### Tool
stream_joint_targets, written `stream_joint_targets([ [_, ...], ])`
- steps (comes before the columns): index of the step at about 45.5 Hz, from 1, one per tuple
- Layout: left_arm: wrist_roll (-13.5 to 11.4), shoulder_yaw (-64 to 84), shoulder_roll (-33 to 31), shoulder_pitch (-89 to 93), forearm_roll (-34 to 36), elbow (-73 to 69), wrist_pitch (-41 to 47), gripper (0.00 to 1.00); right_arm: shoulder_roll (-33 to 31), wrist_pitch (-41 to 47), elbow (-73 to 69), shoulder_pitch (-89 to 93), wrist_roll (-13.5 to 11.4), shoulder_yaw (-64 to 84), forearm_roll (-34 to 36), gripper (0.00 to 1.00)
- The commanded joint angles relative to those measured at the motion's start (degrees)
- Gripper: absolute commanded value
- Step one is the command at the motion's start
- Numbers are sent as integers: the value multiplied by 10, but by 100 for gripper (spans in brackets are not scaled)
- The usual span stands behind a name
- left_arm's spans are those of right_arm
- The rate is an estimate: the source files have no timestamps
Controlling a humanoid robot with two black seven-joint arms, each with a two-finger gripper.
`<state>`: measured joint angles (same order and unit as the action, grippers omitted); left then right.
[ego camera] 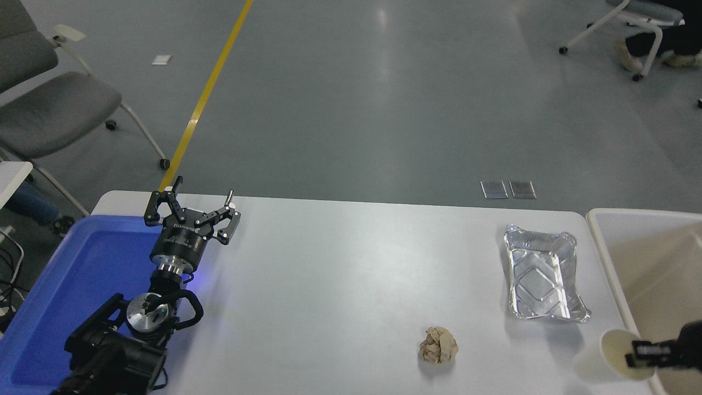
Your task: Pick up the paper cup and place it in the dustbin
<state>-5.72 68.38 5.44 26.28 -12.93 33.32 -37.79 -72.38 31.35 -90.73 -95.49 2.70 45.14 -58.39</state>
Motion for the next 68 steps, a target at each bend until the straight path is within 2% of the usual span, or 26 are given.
stream_joint_targets([
  [1,0,0,0,0,0,0,0,99,-48,136,0,-198,-7,0,-3,0],
  [13,0,0,0,0,0,0,0,99,-31,136,52,-346,-9,-1,-14,0],
  [22,0,0,0,0,0,0,0,99,-21,136,105,-386,-9,-1,-14,0],
  [31,0,0,-1,0,0,0,0,99,-18,136,229,-388,-9,-15,-1,0],
  [36,-1,0,0,0,0,0,0,99,-29,136,308,-368,-9,-21,30,0],
  [42,0,0,0,0,0,0,0,99,-29,130,408,-261,-9,-21,136,0],
  [52,-1,0,0,0,0,0,0,99,8,-131,434,-48,-8,-29,410,0],
  [57,-1,0,-1,0,0,0,0,99,72,-272,463,66,-6,-67,575,0],
  [61,0,0,-1,0,0,0,0,99,137,-330,542,172,-8,-137,674,0],
  [68,-1,0,-1,0,0,0,0,99,269,-354,738,357,-16,-291,717,0],
])
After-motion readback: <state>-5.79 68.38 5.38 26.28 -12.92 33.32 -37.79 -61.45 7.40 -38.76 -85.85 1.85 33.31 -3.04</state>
